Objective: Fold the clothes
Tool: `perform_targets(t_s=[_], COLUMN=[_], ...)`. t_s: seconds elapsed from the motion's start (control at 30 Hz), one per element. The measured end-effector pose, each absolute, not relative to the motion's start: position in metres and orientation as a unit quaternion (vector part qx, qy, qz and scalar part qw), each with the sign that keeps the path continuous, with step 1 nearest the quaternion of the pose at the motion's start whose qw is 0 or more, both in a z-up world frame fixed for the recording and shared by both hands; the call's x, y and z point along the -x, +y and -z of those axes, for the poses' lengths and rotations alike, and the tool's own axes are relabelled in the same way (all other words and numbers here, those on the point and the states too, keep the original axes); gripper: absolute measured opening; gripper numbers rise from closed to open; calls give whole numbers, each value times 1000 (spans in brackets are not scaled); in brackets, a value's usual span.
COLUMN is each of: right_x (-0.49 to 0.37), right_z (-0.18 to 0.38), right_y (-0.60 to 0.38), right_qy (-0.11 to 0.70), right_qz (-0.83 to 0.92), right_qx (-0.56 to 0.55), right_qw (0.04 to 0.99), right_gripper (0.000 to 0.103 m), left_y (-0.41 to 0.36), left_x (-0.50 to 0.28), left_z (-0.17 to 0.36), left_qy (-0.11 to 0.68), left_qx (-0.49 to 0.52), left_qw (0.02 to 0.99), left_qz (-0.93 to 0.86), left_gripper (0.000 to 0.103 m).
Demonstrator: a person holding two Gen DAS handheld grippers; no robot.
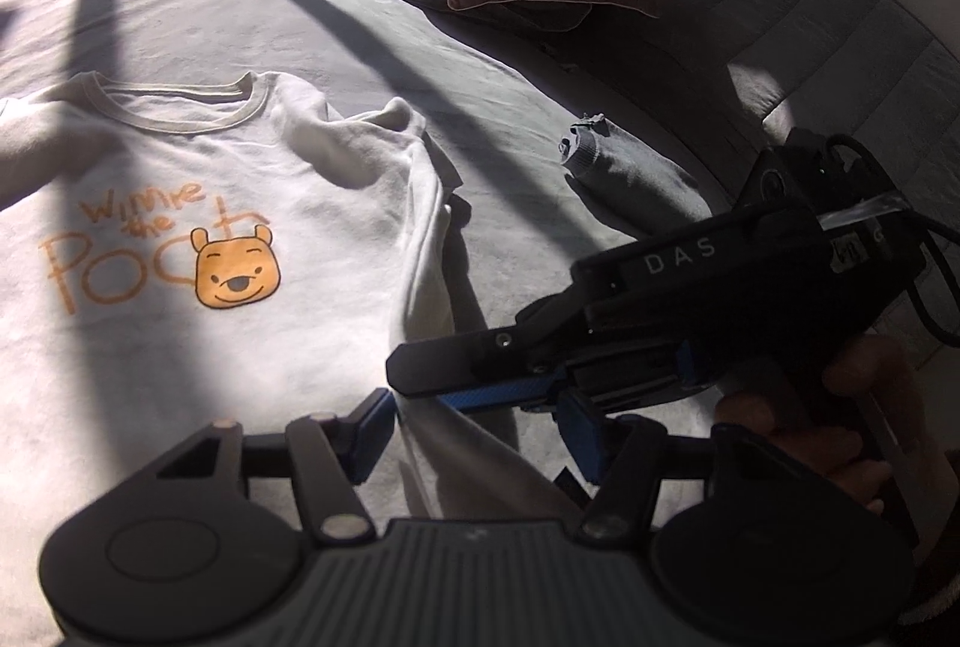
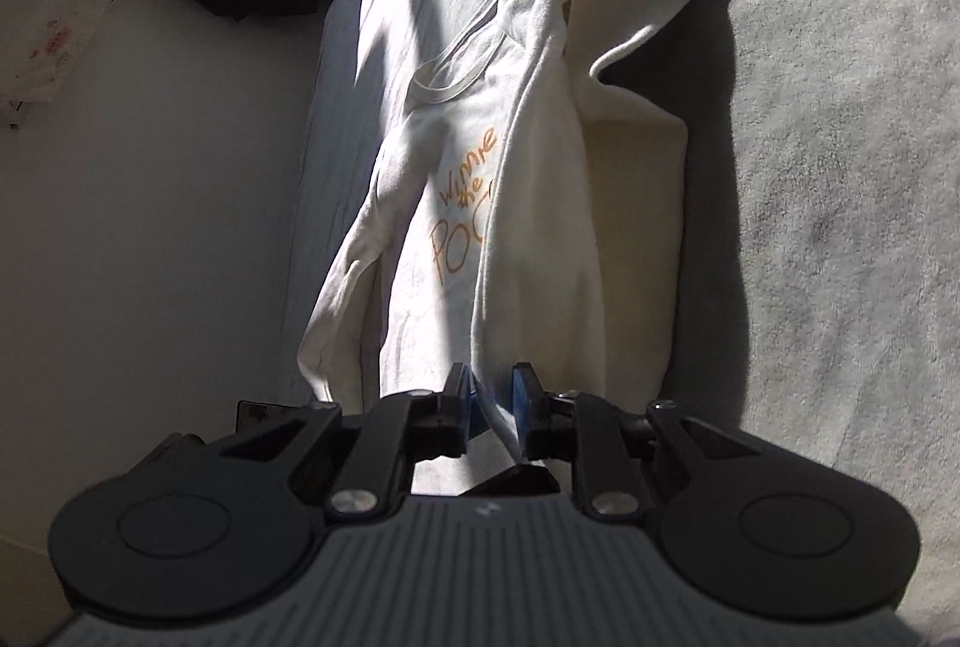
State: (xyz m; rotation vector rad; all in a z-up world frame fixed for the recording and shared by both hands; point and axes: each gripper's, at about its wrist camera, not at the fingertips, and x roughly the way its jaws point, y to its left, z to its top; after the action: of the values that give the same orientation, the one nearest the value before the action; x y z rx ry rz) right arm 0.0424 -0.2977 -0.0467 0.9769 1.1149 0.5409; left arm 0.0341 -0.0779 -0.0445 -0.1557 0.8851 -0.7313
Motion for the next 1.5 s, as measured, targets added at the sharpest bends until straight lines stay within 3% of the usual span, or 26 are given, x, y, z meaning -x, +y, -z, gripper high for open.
perform_targets(t_s=[0.1, 0.13, 0.17, 0.2, 0.27, 0.47, 0.6, 0.87, 0.93, 1.0, 1.03, 1.5], right_x=[-47, -47, -47, -48, -48, -48, -53, -52, -57, -60, -60, -31], right_z=[48, 47, 47, 46, 45, 31, 35, 44, 46, 47, 47, -4], right_y=[-297, -299, -300, -302, -306, -323, -318, -300, -289, -281, -283, -397], right_qy=[499, 496, 492, 489, 483, 461, 481, 452, 443, 438, 439, 349], right_qz=[-241, -240, -239, -237, -235, -164, -93, -105, -99, -89, -87, 138], right_qx=[-443, -446, -449, -452, -457, -408, -316, -249, -227, -204, -199, -164], right_qw=[705, 706, 706, 707, 709, 771, 813, 850, 862, 871, 872, 912], right_gripper=[22, 22, 22, 23, 24, 44, 45, 46, 39, 9, 4, 1], left_y=[-77, -76, -74, -73, -69, -58, -45, -34, -33, -33, -33, -48], left_x=[-35, -36, -37, -38, -39, -43, -42, -34, -33, -33, -34, -30], left_z=[48, 49, 50, 51, 53, 55, 48, 44, 44, 45, 45, 45], left_qy=[421, 422, 424, 427, 432, 440, 431, 416, 416, 417, 417, 410], left_qx=[76, 78, 78, 78, 79, 88, 103, 106, 106, 110, 113, 101], left_qw=[840, 840, 841, 842, 844, 851, 856, 860, 860, 859, 858, 848], left_qz=[335, 331, 325, 319, 307, 272, 267, 275, 275, 275, 276, 321], left_gripper=[56, 50, 19, 9, 8, 6, 6, 6, 6, 6, 6, 6])
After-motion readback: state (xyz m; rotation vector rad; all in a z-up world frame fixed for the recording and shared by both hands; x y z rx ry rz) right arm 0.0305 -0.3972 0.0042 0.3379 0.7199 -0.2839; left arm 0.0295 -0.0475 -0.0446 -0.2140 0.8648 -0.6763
